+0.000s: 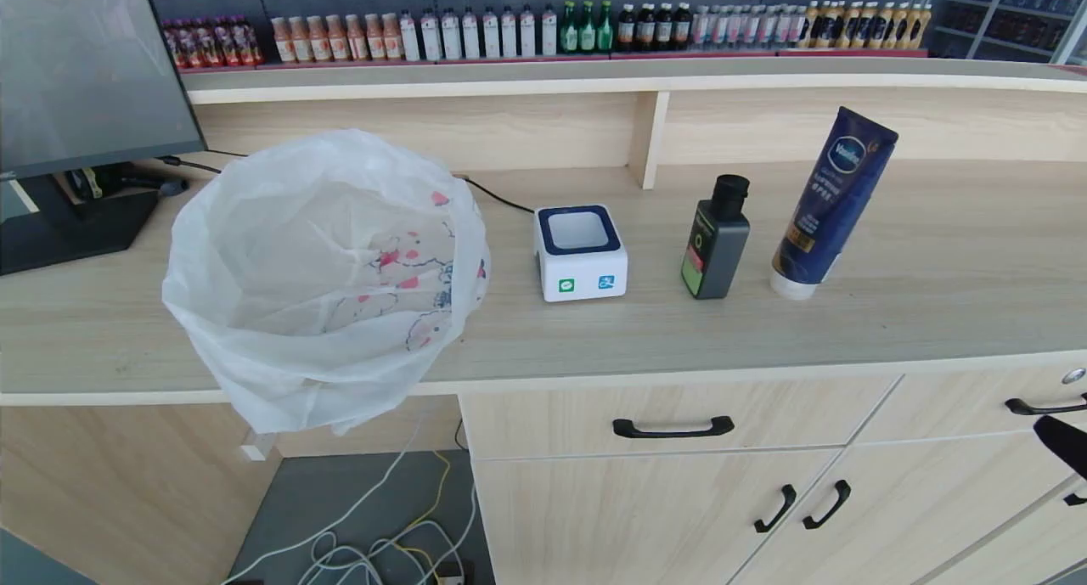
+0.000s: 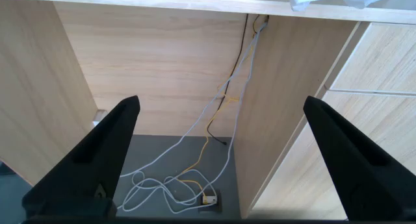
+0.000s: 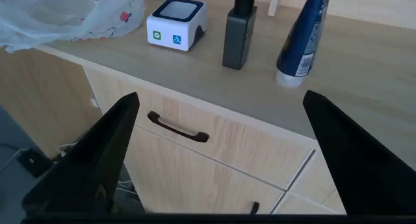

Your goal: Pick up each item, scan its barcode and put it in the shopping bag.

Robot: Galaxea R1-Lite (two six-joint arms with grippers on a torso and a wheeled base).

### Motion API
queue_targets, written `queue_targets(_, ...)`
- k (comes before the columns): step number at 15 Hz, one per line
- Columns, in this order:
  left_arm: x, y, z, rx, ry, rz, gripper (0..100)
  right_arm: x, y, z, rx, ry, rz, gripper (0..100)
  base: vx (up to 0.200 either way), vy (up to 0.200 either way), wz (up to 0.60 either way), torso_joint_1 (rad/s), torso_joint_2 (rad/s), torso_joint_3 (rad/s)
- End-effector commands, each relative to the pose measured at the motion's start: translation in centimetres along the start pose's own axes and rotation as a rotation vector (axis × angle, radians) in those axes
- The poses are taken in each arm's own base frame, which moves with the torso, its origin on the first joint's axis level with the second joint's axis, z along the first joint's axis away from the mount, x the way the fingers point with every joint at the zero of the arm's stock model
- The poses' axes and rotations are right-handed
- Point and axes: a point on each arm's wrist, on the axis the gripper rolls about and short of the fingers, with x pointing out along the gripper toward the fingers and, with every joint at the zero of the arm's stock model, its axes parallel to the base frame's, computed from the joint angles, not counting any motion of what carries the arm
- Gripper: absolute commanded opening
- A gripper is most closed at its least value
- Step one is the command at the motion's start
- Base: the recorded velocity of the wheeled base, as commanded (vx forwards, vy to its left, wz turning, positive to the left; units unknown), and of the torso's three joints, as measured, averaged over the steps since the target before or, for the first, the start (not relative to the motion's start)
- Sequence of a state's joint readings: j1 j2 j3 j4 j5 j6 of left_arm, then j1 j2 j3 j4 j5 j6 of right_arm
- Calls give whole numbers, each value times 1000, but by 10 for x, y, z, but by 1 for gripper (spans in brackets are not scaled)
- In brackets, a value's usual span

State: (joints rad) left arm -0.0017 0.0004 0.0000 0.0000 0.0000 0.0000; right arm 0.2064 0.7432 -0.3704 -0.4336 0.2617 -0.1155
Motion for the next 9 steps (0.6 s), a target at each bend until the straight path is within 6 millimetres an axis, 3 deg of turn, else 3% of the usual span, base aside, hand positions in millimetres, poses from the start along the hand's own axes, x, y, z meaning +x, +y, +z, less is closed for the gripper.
queue_targets(1, 0, 0, 0, 0, 0, 0, 100, 48, 1, -9, -39, 90, 116, 100, 0, 0, 0, 0, 0, 0)
queue_targets(9, 0, 0, 0, 0, 0, 0, 100, 109, 5, -13, -72, 120, 149, 100, 0, 0, 0, 0, 0, 0)
